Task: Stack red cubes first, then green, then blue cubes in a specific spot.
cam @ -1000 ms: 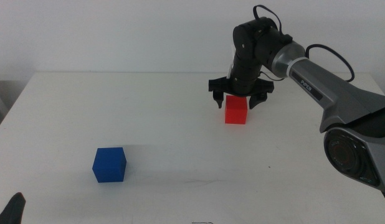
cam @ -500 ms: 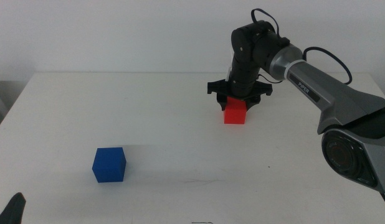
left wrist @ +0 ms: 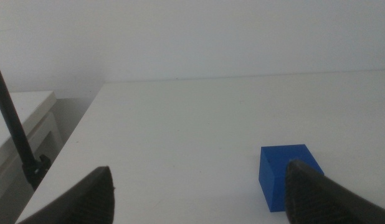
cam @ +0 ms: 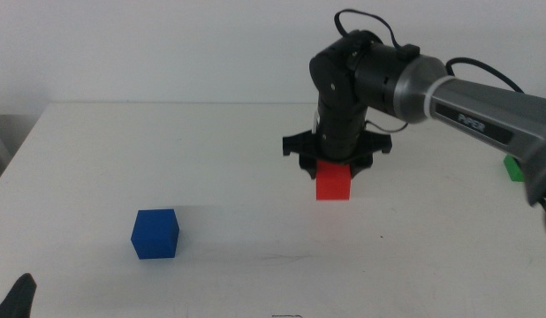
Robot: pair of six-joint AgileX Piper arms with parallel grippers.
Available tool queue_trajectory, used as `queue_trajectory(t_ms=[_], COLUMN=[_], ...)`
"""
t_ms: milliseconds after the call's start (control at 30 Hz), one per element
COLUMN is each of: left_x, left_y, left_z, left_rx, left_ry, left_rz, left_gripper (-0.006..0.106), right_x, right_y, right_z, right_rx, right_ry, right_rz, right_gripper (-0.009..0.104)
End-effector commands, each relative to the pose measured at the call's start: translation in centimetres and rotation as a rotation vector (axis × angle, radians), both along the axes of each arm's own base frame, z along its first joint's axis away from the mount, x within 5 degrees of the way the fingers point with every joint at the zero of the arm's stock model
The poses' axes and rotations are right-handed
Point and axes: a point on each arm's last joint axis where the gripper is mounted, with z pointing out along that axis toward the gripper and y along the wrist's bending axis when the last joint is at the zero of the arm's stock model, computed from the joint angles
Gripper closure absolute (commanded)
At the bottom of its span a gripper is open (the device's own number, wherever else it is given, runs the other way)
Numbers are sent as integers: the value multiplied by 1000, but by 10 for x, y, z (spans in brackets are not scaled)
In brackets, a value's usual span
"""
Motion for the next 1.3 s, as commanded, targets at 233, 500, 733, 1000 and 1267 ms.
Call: queue_trajectory(t_ms=[233, 500, 733, 1000, 1267], left_x=[-1, -1, -1, -1, -1], left_y=[0, 0, 0, 0, 0], left_z=[10, 10, 10, 10, 10], left_rx=[-11, -11, -11, -11, -11], left_ry=[-106, -106, -106, -106, -106], left_rz=[-3, -3, -3, -3, -3], left_gripper=[7, 7, 7, 7, 7], right_x=[-54, -53, -49, -52, -51], right_y=[22, 40, 44, 45, 47], right_z=[28, 17, 2, -2, -15], right_rx=[79, 161, 156, 164, 154], right_ry=[-75, -99, -81, -36, -8], right_rz=[86, 109, 102, 84, 73], right_gripper=[96, 96, 96, 96, 96])
